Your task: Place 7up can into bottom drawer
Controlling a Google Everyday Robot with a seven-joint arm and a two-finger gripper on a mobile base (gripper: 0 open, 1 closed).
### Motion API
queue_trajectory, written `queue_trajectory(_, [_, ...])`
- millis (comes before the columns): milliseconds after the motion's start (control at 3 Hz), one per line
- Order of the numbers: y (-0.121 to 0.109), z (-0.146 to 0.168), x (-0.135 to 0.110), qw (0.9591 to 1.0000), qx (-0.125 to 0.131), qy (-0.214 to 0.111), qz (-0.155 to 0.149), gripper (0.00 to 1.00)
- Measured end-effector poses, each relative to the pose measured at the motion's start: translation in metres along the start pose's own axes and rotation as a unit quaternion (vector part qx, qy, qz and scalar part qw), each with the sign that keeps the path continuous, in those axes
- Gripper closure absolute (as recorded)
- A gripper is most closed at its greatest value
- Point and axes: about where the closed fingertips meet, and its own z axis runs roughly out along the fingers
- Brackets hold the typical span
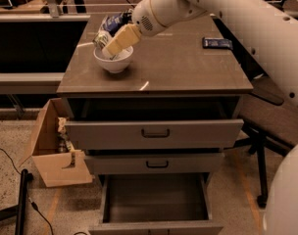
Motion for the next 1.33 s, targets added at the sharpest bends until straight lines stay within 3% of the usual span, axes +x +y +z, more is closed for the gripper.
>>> queue_trajectory(333, [-0.016,0.023,-0.012,0.9989,0.012,-0.030,-0.034,0.00])
queue_trajectory(667, [-0.037,0.046,-0.015,0.9984,0.025,-0.042,-0.029,0.00])
queue_trajectory(1333, [-0.059,0.081,0.007,0.9978,0.054,-0.006,0.037,0.00])
